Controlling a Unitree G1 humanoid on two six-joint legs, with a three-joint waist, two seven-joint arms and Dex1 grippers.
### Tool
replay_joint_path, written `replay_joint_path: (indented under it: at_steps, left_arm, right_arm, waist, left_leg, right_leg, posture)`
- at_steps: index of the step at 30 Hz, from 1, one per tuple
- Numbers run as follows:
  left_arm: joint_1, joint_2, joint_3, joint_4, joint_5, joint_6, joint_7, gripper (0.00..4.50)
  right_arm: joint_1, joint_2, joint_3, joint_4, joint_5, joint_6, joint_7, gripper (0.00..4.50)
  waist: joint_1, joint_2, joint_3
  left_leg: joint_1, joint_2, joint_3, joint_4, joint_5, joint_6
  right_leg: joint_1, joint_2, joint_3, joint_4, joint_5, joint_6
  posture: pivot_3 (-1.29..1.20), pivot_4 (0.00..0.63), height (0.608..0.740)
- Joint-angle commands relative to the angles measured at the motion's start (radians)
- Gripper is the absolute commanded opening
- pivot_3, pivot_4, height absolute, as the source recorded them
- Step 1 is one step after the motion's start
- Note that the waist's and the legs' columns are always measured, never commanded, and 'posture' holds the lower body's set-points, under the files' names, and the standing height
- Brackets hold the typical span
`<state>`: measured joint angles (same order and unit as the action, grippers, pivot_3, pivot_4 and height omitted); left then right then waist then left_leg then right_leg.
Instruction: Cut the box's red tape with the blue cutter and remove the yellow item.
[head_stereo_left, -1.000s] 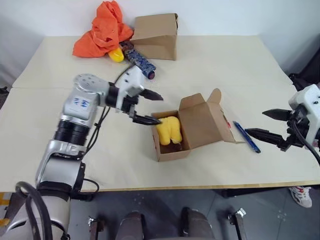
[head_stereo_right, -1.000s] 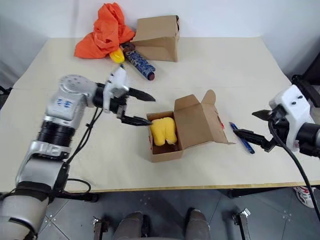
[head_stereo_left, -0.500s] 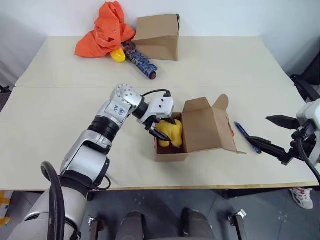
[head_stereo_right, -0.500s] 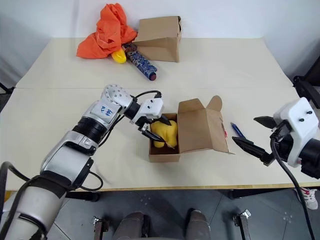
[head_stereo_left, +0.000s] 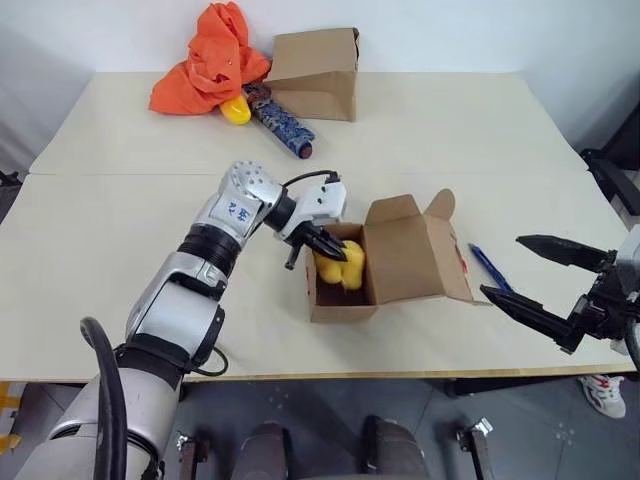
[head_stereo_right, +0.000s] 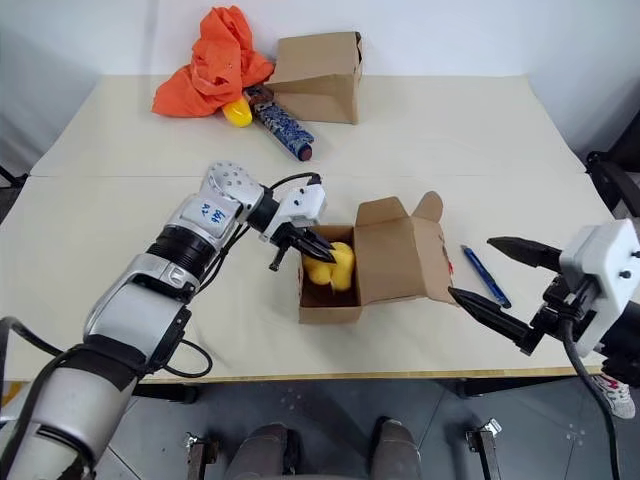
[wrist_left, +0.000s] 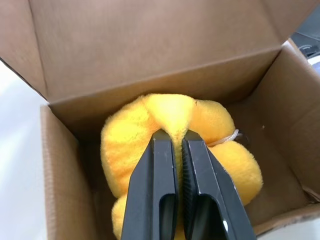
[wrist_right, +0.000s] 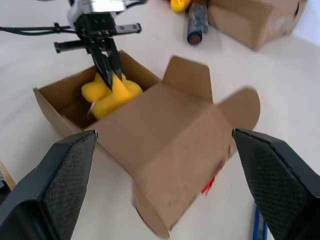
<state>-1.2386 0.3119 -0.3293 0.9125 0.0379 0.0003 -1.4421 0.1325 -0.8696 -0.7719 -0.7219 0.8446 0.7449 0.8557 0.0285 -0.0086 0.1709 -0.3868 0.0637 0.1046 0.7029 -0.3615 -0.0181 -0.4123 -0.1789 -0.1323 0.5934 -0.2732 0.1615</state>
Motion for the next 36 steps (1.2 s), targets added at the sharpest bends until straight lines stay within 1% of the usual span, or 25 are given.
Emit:
replay_joint_path:
  at_steps: [1, 3, 6, 10, 13, 15, 18, 23, 28, 30, 32, 34, 36]
  left_arm:
    - [-0.049, -0.006, 0.08, -0.049, -0.072, 0.062, -0.005, 0.02]
    - [-0.063, -0.011, 0.115, -0.065, -0.102, 0.104, -0.001, 0.02]
    - [-0.07, -0.015, 0.151, -0.089, -0.137, 0.165, 0.001, 0.02]
    - [-0.062, -0.013, 0.167, -0.099, -0.154, 0.229, -0.008, 0.02]
    - [-0.048, -0.005, 0.164, -0.097, -0.145, 0.228, -0.01, 0.02]
    - [-0.056, -0.004, 0.187, -0.11, -0.17, 0.268, -0.008, 0.02]
    - [-0.071, 0.027, 0.23, -0.118, -0.201, 0.317, -0.001, 0.02]
    - [-0.096, 0.114, 0.327, -0.156, -0.255, 0.395, 0.078, 0.02]
    - [-0.087, 0.26, 0.42, -0.169, -0.252, 0.41, 0.226, 0.02]
    - [-0.043, 0.338, 0.427, -0.173, -0.217, 0.405, 0.285, 0.02]
    - [0.048, 0.432, 0.42, -0.198, -0.172, 0.402, 0.337, 0.02]
    - [0.131, 0.494, 0.424, -0.236, -0.157, 0.417, 0.373, 0.02]
    - [0.192, 0.529, 0.434, -0.272, -0.161, 0.438, 0.396, 0.02]
  right_arm:
    - [0.002, -0.003, 0.0, 0.011, 0.007, -0.05, 0.019, 4.5]
    - [-0.008, 0.008, 0.011, 0.021, 0.03, -0.074, 0.034, 4.5]
    - [-0.003, -0.01, 0.022, 0.03, 0.033, -0.082, 0.052, 4.5]
    - [-0.011, -0.026, 0.032, 0.048, 0.024, -0.092, 0.061, 4.5]
    - [-0.019, -0.043, 0.039, 0.064, 0.018, -0.098, 0.069, 4.5]
    - [-0.025, -0.05, 0.035, 0.069, 0.026, -0.096, 0.07, 4.5]
    - [-0.034, -0.06, 0.037, 0.078, 0.036, -0.1, 0.085, 4.5]
    - [-0.061, -0.053, 0.053, 0.102, 0.071, -0.128, 0.135, 4.5]
    - [-0.093, -0.071, 0.088, 0.197, 0.056, -0.172, 0.241, 4.5]
    - [-0.113, -0.084, 0.113, 0.247, 0.042, -0.191, 0.283, 4.5]
    - [-0.159, -0.086, 0.154, 0.31, 0.048, -0.21, 0.333, 4.5]
    - [-0.197, -0.081, 0.188, 0.353, 0.045, -0.228, 0.363, 4.5]
    - [-0.226, -0.079, 0.217, 0.385, 0.029, -0.245, 0.378, 4.5]
  waist:
    - [0.0, 0.0, 0.0]
    - [0.0, 0.0, 0.0]
    - [0.0, 0.0, 0.0]
    - [-0.001, 0.0, 0.0]
    - [-0.002, 0.0, 0.0]
    - [-0.001, 0.0, 0.0]
    - [-0.002, 0.0, 0.0]
    - [-0.006, 0.0, 0.0]
    - [-0.006, 0.0, 0.0]
    - [-0.006, 0.0, 0.0]
    - [-0.012, 0.0, 0.0]
    - [-0.019, 0.0, 0.0]
    - [-0.023, 0.0, 0.0]
  left_leg:
    - [0.0, 0.0, 0.0, 0.0, 0.0, 0.0]
    - [0.0, 0.0, 0.0, 0.0, 0.0, 0.0]
    - [0.0, 0.0, 0.0, 0.0, 0.0, 0.0]
    - [0.0, 0.0, 0.0, 0.0, 0.0, 0.0]
    - [0.0, 0.0, 0.0, 0.0, 0.0, 0.0]
    - [0.0, 0.0, 0.0, 0.0, 0.0, 0.0]
    - [0.0, 0.0, 0.0, 0.0, 0.0, 0.0]
    - [0.001, 0.0, 0.0, 0.0, 0.0, 0.0]
    - [0.001, 0.0, -0.001, 0.0, 0.0, 0.0]
    - [0.001, 0.0, 0.0, 0.0, 0.0, 0.0]
    - [0.002, 0.0, 0.0, 0.0, 0.0, 0.0]
    - [0.006, 0.0, 0.001, -0.002, 0.0, 0.0]
    - [0.009, 0.0, 0.001, -0.004, 0.0, 0.0]
  right_leg:
    - [0.0, 0.0, 0.0, 0.0, 0.0, 0.0]
    - [0.0, 0.0, 0.0, 0.0, 0.0, 0.0]
    - [0.0, 0.0, 0.0, 0.0, 0.0, 0.0]
    - [0.0, 0.0, 0.0, 0.0, 0.0, 0.0]
    - [0.0, 0.0, 0.0, 0.0, 0.0, 0.0]
    - [0.0, 0.0, 0.0, 0.0, 0.0, 0.0]
    - [0.0, 0.0, 0.0, 0.0, 0.0, 0.0]
    - [0.0, 0.0, 0.0, 0.001, 0.0, 0.0]
    - [0.0, 0.0, 0.0, 0.002, 0.0, 0.0]
    - [0.0, 0.0, 0.0, 0.002, 0.0, 0.0]
    - [0.0, 0.0, 0.0, 0.002, 0.0, 0.0]
    - [0.002, 0.0, 0.001, 0.004, 0.0, 0.0]
    - [0.003, 0.0, 0.001, 0.006, 0.0, 0.0]
  posture:
    - [0.0, 0.15, 0.74]
    - [0.0, 0.15, 0.74]
    - [0.0, 0.15, 0.74]
    - [0.0, 0.15, 0.74]
    - [0.0, 0.15, 0.74]
    - [0.0, 0.15, 0.74]
    - [0.0, 0.15, 0.74]
    - [0.0, 0.15, 0.74]
    - [0.0, 0.15, 0.74]
    - [0.0, 0.15, 0.74]
    - [0.0, 0.15, 0.74]
    - [0.0, 0.15, 0.74]
    - [0.0, 0.15, 0.74]
